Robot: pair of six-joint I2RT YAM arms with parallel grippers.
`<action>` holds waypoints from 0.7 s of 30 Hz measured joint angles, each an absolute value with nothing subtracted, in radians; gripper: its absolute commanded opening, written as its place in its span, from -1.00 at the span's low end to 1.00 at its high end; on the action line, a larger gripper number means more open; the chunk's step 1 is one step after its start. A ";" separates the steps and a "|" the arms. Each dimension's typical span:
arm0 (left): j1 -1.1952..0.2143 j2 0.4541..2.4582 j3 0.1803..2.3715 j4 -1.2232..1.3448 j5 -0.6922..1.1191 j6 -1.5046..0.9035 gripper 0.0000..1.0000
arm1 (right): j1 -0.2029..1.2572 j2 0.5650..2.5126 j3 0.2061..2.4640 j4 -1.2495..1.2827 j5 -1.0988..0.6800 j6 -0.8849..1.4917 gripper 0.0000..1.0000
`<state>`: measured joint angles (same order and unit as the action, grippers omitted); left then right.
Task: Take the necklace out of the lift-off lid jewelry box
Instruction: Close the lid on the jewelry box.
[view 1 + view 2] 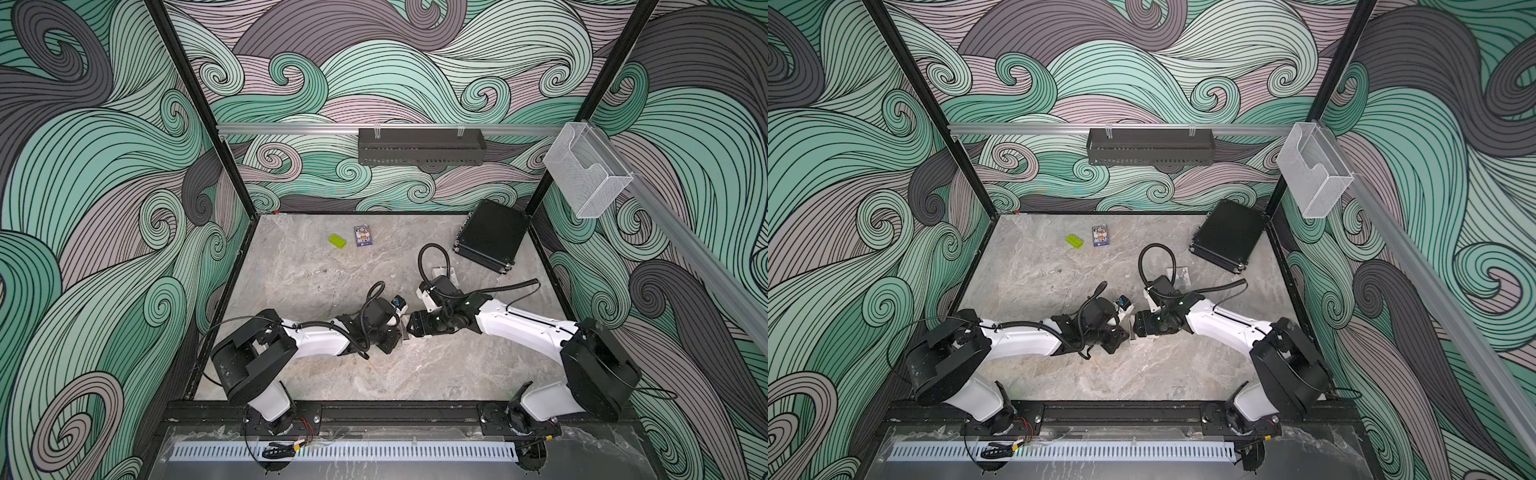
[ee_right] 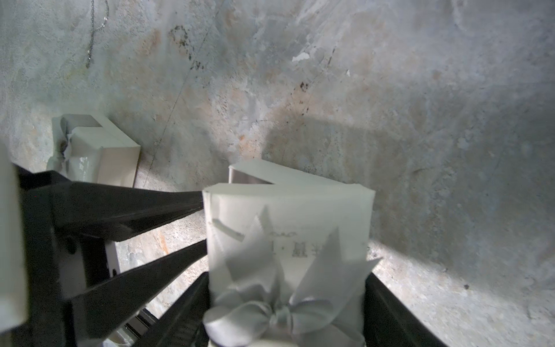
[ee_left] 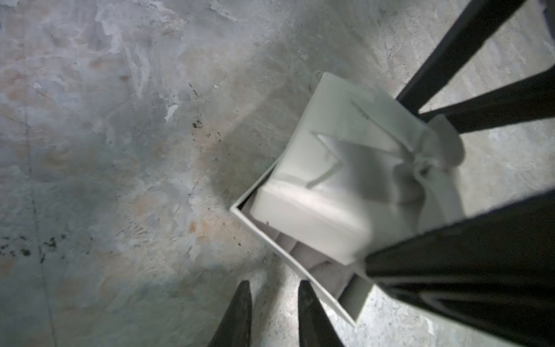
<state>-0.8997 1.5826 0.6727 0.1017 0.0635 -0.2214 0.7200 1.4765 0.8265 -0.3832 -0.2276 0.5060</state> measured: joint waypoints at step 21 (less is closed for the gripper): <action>-0.912 1.583 0.673 0.140 0.055 -0.266 -0.53 | 0.739 1.415 0.792 -0.384 -0.183 0.555 0.56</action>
<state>-0.9115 1.5826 0.6727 0.1402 0.0551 -0.2657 0.7387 1.4155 0.7918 -0.3836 -0.1825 0.5552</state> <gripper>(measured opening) 0.240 0.777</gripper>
